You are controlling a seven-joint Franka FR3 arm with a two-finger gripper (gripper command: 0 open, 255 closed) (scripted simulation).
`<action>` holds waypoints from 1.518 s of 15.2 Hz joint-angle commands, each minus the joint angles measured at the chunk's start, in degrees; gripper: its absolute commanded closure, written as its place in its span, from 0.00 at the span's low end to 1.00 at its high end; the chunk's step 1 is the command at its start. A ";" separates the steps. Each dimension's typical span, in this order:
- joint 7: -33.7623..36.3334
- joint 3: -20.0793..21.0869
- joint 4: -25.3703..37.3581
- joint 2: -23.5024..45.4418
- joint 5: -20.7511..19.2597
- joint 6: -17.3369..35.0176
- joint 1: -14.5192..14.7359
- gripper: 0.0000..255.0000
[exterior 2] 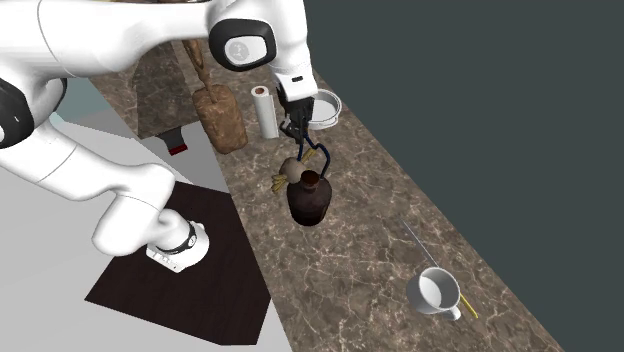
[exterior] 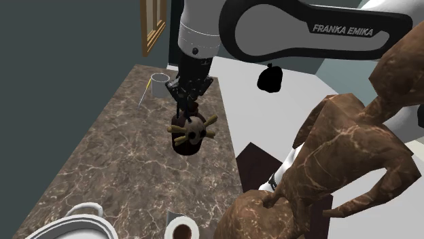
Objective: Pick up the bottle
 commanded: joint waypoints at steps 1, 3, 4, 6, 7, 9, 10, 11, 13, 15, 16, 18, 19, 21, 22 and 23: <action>-0.01 0.00 -0.04 0.02 0.00 0.02 0.00 1.00; 0.00 0.00 -0.04 0.01 0.00 0.01 0.00 1.00; 0.00 0.00 -0.03 0.02 0.00 0.01 0.00 1.00; -0.01 -0.01 -0.07 -0.02 0.02 0.01 0.01 1.00; -0.03 -0.07 0.76 0.06 -0.05 -0.75 -0.05 1.00; -0.07 -0.19 2.48 0.28 -0.20 -2.26 -0.16 1.00; -0.08 -0.24 3.36 0.41 -0.28 -3.01 -0.21 1.00; -0.10 -0.28 4.24 0.55 -0.36 -3.77 -0.27 1.00; -0.11 -0.35 6.06 0.88 -0.53 -5.28 -0.40 1.00; -0.10 -0.40 7.92 1.25 -0.71 -6.79 -0.53 1.00; -0.09 -0.42 8.88 1.46 -0.81 -7.55 -0.60 1.00; -0.07 -0.43 10.83 1.92 -1.01 -9.08 -0.73 1.00; -0.05 -0.43 11.83 2.17 -1.12 -9.84 -0.80 1.00; 0.01 -0.40 13.88 2.72 -1.35 -11.38 -0.94 1.00; 0.01 -0.40 14.02 2.75 -1.36 -11.50 -0.96 1.00; 0.01 -0.40 14.03 2.76 -1.37 -11.50 -0.96 1.00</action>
